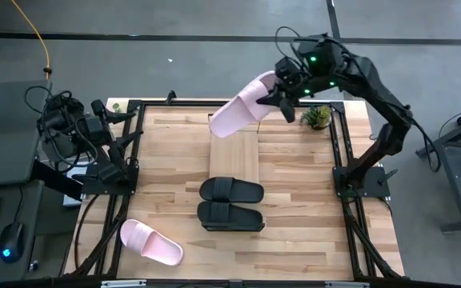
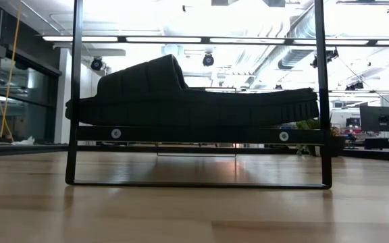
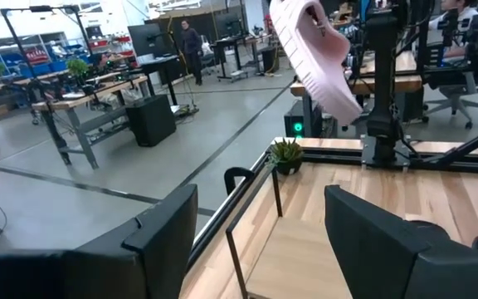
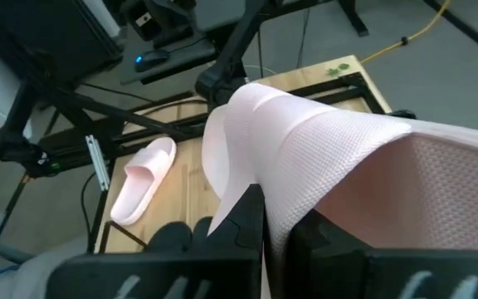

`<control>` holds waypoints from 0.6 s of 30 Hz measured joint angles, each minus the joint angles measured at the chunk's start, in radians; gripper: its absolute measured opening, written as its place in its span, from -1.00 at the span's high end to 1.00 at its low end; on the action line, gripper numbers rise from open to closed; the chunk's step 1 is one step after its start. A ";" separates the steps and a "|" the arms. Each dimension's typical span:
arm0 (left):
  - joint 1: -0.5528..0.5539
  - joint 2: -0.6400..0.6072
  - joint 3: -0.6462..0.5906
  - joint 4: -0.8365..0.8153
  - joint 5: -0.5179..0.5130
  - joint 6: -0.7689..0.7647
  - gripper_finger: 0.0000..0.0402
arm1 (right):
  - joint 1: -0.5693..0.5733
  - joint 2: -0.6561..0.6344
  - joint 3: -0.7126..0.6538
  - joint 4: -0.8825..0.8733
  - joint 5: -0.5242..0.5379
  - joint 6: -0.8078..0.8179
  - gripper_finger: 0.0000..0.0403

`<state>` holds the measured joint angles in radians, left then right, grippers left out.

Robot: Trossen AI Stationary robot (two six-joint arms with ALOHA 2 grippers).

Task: Pick and place slides into the shelf
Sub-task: Put the top pink slipper on the shelf

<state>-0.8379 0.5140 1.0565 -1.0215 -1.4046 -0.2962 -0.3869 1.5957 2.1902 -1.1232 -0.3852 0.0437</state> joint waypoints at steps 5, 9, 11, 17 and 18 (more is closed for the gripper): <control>0.000 0.000 0.000 -0.001 -0.007 0.002 -0.22 | -0.001 -0.055 0.000 -0.035 0.037 -0.004 1.00; 0.000 0.000 0.000 -0.005 -0.019 0.004 -0.22 | 0.000 -0.097 0.000 -0.073 0.044 -0.013 1.00; 0.000 0.000 0.000 -0.010 -0.021 0.004 -0.22 | 0.003 -0.126 -0.014 -0.085 0.050 -0.024 1.00; 0.000 0.000 0.000 -0.048 -0.045 0.006 -0.22 | 0.008 -0.304 -0.235 0.040 0.094 -0.037 1.00; 0.000 0.000 0.000 -0.050 -0.052 0.005 -0.22 | 0.007 -0.344 -0.296 0.095 0.094 -0.037 1.00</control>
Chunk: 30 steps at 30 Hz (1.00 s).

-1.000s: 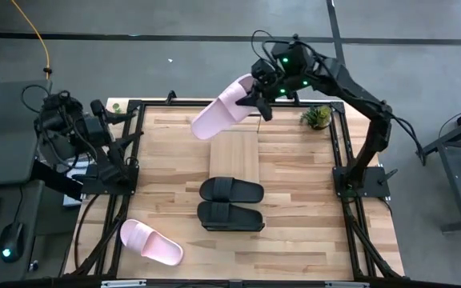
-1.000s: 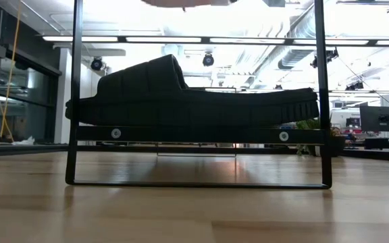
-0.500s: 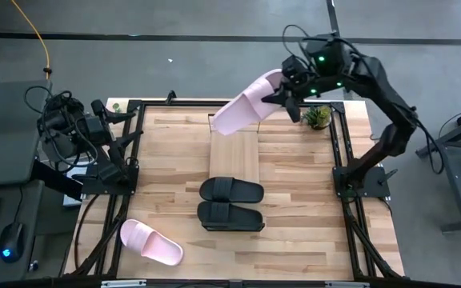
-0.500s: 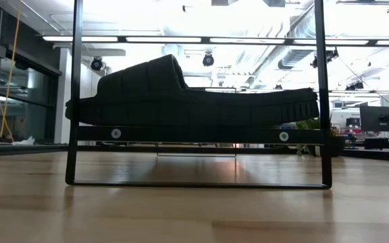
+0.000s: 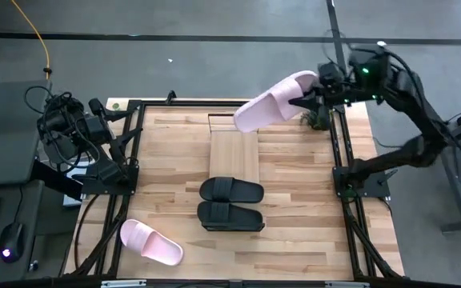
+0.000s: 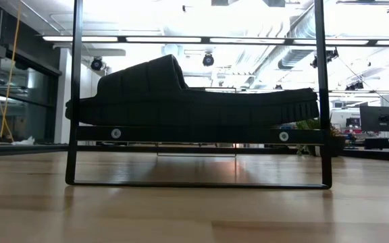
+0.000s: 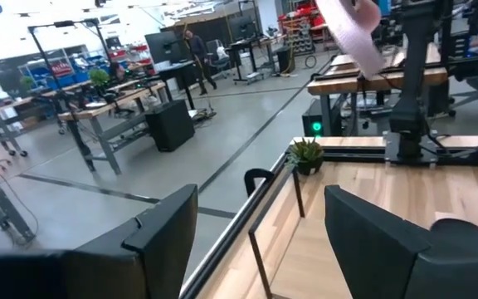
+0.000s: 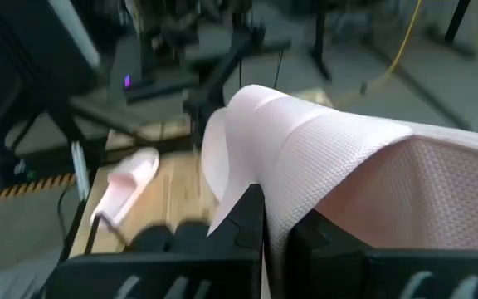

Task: Pick and place slides into the shelf
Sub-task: Put the top pink slipper on the shelf

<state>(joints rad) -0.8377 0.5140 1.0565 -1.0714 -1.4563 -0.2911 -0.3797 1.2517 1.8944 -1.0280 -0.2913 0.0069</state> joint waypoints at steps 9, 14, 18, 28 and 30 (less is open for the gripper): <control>0.000 0.000 0.000 -0.002 -0.005 -0.011 -0.22 | 0.000 -0.275 -0.581 0.522 -0.007 0.089 1.00; 0.000 0.000 0.000 -0.019 0.006 -0.011 -0.22 | 0.000 -0.311 -0.803 0.768 -0.009 0.164 1.00; 0.000 0.000 0.000 -0.084 0.016 -0.072 -0.22 | 0.000 -0.309 -0.927 0.982 -0.016 0.237 1.00; 0.000 -0.015 -0.119 -0.133 0.068 -0.245 -0.22 | 0.000 -0.303 -1.097 1.197 -0.027 0.295 1.00; 0.000 -0.015 -0.148 -0.131 0.055 -0.309 -0.22 | 0.001 -0.303 -1.114 1.201 -0.027 0.298 1.00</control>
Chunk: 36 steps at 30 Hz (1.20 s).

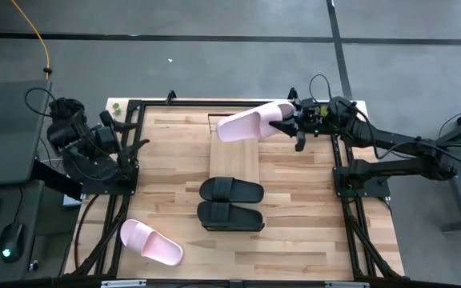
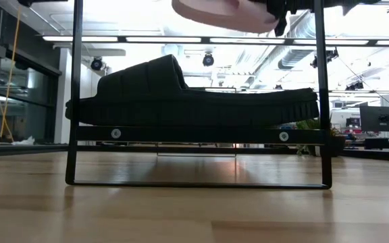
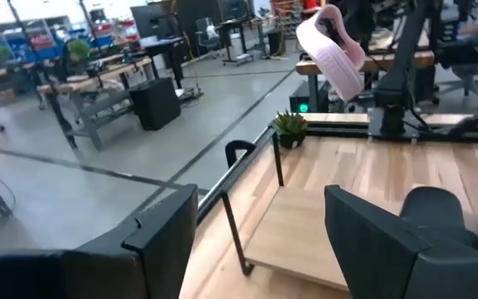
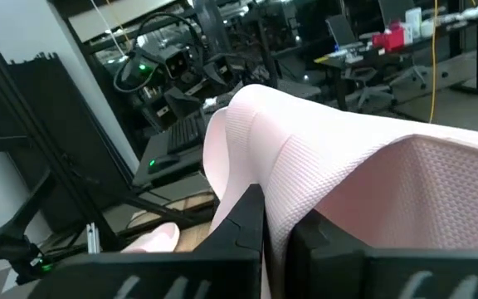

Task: Pick and place slides into the shelf
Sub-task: Put the top pink slipper on the shelf

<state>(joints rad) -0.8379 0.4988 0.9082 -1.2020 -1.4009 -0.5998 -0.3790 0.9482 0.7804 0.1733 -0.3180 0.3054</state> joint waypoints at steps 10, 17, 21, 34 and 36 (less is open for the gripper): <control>0.001 0.001 -0.186 0.306 0.076 0.092 -0.22 | 0.009 0.000 -0.039 0.007 0.000 -0.021 1.00; 0.001 -0.001 -0.309 0.497 0.121 0.119 -0.22 | 0.009 0.000 -0.039 0.006 0.000 -0.021 1.00; 0.010 -0.004 -0.379 0.583 0.155 0.107 -0.22 | 0.009 0.000 -0.039 -0.007 0.000 -0.028 1.00; 0.508 0.044 -0.512 1.174 0.637 0.539 -0.12 | 0.009 0.000 -0.039 -0.023 -0.023 -0.050 1.00; 0.562 0.048 -0.512 1.198 0.655 0.566 -0.07 | 0.010 0.000 -0.039 -0.028 -0.030 -0.052 1.00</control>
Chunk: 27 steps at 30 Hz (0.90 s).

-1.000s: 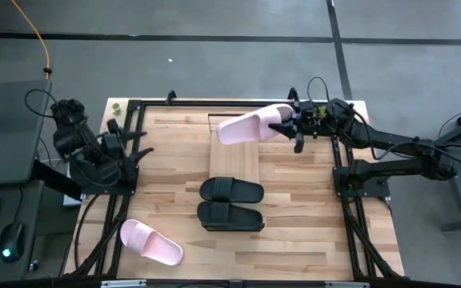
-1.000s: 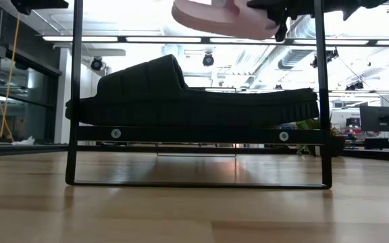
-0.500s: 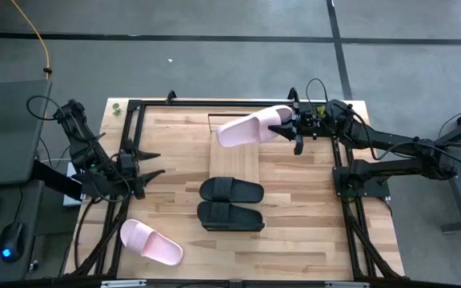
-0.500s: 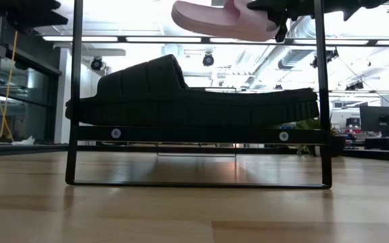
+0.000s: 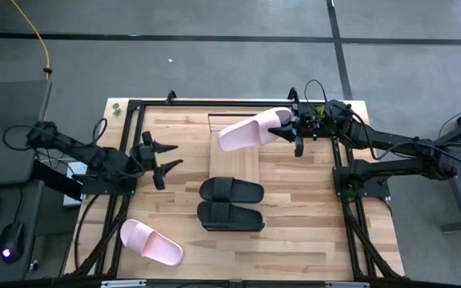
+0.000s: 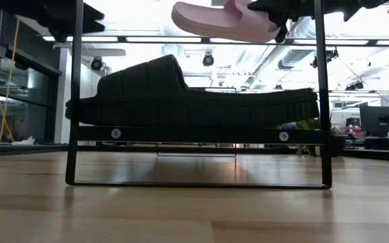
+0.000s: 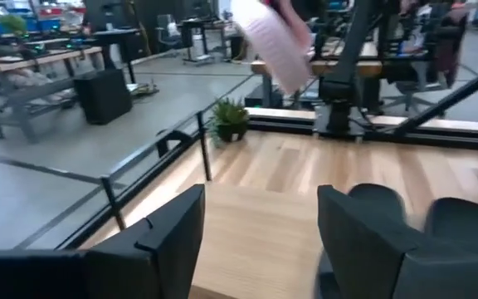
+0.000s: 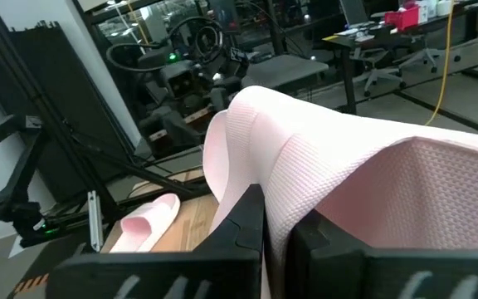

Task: Pick and place slides into the shelf
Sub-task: Put the top pink slipper on the shelf

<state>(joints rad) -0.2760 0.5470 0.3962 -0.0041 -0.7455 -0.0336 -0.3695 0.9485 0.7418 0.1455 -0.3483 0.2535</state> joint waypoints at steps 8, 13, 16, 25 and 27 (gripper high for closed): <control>0.152 0.001 0.000 -0.031 0.152 0.026 0.07 | 0.002 0.014 -0.014 0.065 0.008 0.038 1.00; 0.232 0.001 0.000 -0.064 0.169 0.026 0.05 | -0.004 0.057 -0.121 0.260 0.004 0.100 1.00; 0.264 0.000 0.000 -0.064 0.201 0.027 0.03 | -0.009 0.085 -0.183 0.397 0.005 0.135 1.00; 0.318 -0.002 0.000 -0.054 0.226 0.050 0.03 | 0.074 0.193 -0.243 0.518 0.182 0.190 1.00; 0.322 -0.002 0.000 -0.052 0.234 0.052 0.04 | 0.109 0.227 -0.244 0.558 0.204 0.192 1.00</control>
<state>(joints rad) 0.0460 0.5445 0.3958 -0.0557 -0.5115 0.0185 -0.2604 1.1755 0.4980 0.7031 -0.1438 0.4455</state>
